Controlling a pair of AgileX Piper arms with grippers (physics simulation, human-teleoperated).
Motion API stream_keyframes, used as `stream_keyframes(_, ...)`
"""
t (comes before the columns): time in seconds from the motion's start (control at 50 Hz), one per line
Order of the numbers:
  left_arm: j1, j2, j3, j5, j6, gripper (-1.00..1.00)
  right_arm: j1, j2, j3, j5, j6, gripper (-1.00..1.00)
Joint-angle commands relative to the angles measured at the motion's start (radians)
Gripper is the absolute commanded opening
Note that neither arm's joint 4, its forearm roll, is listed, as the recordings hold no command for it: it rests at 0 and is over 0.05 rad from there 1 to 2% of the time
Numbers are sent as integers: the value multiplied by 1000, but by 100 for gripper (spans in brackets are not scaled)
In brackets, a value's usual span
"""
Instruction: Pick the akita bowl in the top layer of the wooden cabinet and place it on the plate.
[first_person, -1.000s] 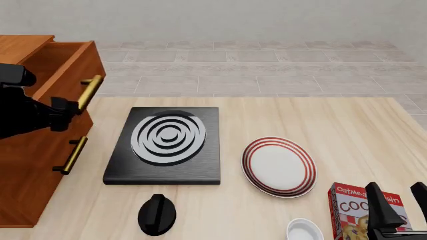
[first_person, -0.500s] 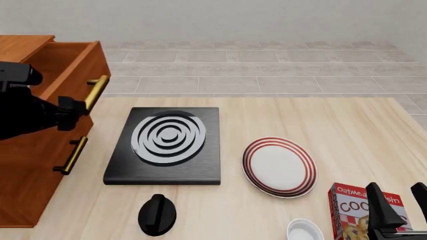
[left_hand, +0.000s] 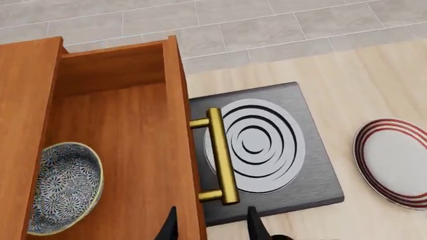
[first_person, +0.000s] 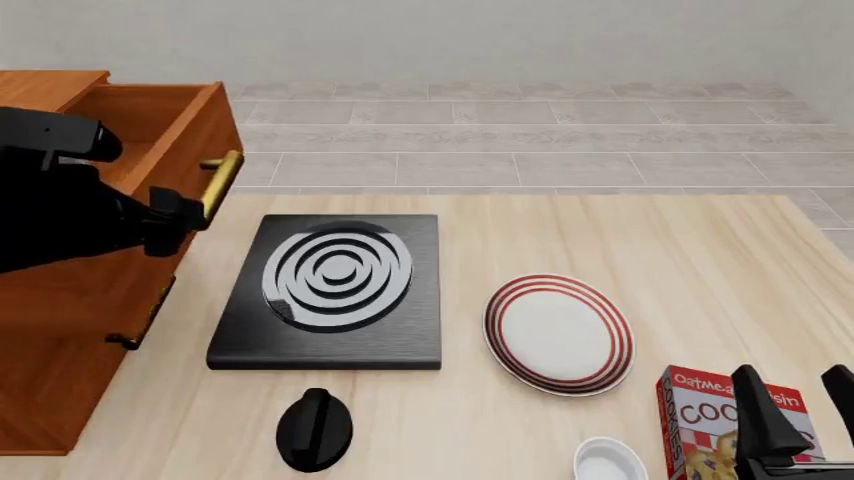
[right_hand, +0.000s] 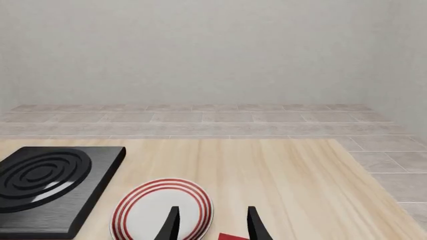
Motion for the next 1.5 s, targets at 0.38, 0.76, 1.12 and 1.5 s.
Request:
stream_keyframes(0.38,-118,97,-56,13,11,100,0,0,0,0,0,100)
stream_keyframes(0.76,-170,110,-88,23,-8,100,-1,3,-1,-2,3,100)
stream_keyframes(1.12,-225,126,-97,14,-45,100,-1,4,1,-4,5,100)
stream_keyframes(1.5,-257,128,-148,39,-60,100,-1,-1,0,0,6,100)
